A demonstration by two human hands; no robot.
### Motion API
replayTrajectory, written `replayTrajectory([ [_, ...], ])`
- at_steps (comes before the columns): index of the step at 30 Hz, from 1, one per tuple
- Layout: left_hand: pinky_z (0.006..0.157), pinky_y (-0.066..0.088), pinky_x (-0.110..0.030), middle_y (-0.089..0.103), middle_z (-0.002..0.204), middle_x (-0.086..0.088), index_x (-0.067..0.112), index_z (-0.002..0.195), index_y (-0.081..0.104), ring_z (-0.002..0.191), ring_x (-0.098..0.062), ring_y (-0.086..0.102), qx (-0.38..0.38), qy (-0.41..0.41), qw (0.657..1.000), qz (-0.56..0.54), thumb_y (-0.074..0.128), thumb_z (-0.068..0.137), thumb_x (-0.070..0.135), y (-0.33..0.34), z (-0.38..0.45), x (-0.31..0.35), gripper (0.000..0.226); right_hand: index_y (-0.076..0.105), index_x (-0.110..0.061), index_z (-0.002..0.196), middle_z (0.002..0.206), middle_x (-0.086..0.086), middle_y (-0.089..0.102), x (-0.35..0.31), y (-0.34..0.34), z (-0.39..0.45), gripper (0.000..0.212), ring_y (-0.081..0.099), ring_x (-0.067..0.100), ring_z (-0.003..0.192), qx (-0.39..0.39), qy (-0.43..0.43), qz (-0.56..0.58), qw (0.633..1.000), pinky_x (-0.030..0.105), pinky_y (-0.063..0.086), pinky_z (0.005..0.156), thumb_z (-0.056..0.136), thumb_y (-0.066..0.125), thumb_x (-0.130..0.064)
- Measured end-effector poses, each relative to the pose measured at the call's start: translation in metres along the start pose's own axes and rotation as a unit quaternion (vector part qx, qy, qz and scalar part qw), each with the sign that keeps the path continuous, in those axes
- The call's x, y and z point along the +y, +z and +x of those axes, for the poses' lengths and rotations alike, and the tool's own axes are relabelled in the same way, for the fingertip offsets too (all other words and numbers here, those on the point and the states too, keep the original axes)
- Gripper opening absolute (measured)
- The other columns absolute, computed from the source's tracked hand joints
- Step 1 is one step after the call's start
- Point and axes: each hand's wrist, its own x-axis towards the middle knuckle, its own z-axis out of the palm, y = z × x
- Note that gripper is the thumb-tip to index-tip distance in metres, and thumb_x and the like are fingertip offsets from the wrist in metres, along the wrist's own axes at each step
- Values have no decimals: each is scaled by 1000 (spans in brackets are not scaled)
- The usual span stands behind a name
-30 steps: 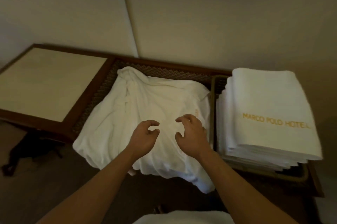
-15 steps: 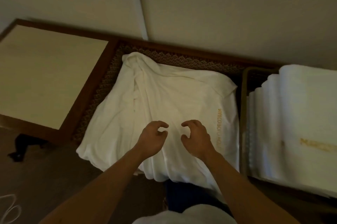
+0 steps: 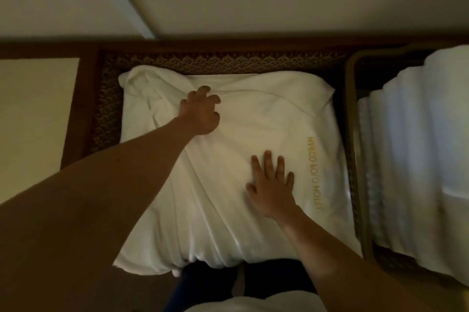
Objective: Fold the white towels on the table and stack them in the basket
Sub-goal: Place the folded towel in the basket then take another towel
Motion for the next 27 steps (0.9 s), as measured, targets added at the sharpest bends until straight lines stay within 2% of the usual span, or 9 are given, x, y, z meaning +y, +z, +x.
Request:
replayTrajectory([
  [4,121,16,-54,2,171,-3,33,158,30,153,-33,10,-54,14,990,131,49,100,43,-7,36,-16,62,-12,-36,160,166,-1,-30,1,2,6,76,-28,35,152,9,-1,12,1000,65,-6,121,103,36,-48],
  [7,120,18,-52,18,168,1,26,158,31,152,-30,17,-53,44,985,159,50,99,43,-8,47,-29,65,-7,-38,161,167,-3,-27,4,4,5,77,-26,33,153,12,4,23,1000,65,-4,120,101,41,-46],
  [10,116,26,-45,46,155,-3,21,144,55,142,-29,40,2,108,992,73,59,94,42,-4,39,-43,54,5,-36,161,169,-3,-20,-4,-3,5,73,-20,32,155,6,32,44,999,66,1,121,100,46,-38],
  [12,105,40,-39,66,124,-9,14,115,71,116,-32,60,55,171,983,-39,64,88,40,-1,18,-46,38,17,-32,158,171,-1,-8,-18,-13,3,68,-10,32,156,24,67,73,995,64,6,121,99,50,-34],
  [15,78,49,-35,60,89,-2,13,85,64,82,-21,57,65,265,952,-139,75,83,16,2,-34,-42,11,14,-27,161,170,6,-4,-50,-21,-11,80,3,30,156,142,85,122,979,59,15,122,95,59,-28],
  [20,65,43,-25,54,77,9,21,75,56,70,-9,50,-3,406,895,-186,68,72,12,6,-157,-43,15,7,-34,162,170,7,-16,-98,-14,-53,102,-4,34,157,294,16,36,955,64,12,119,82,68,-21],
  [22,64,40,-18,52,78,13,25,78,52,69,-6,49,-24,428,880,-203,67,72,16,7,-199,-58,18,37,-31,155,170,6,11,-111,0,-73,82,-1,33,157,303,-2,0,953,66,5,118,80,68,-23],
  [24,66,40,-17,55,87,12,25,92,56,74,-8,52,-12,421,878,-230,68,76,18,9,-231,-84,21,58,-26,138,154,2,46,-126,23,-96,57,22,31,153,309,30,1,951,63,6,119,82,67,-24],
  [27,82,44,-16,55,116,12,30,135,52,98,-3,54,-6,399,894,-202,72,82,21,23,-250,-131,57,65,-19,122,118,3,69,-154,54,-135,37,62,27,115,324,64,106,938,40,38,101,86,56,-20],
])
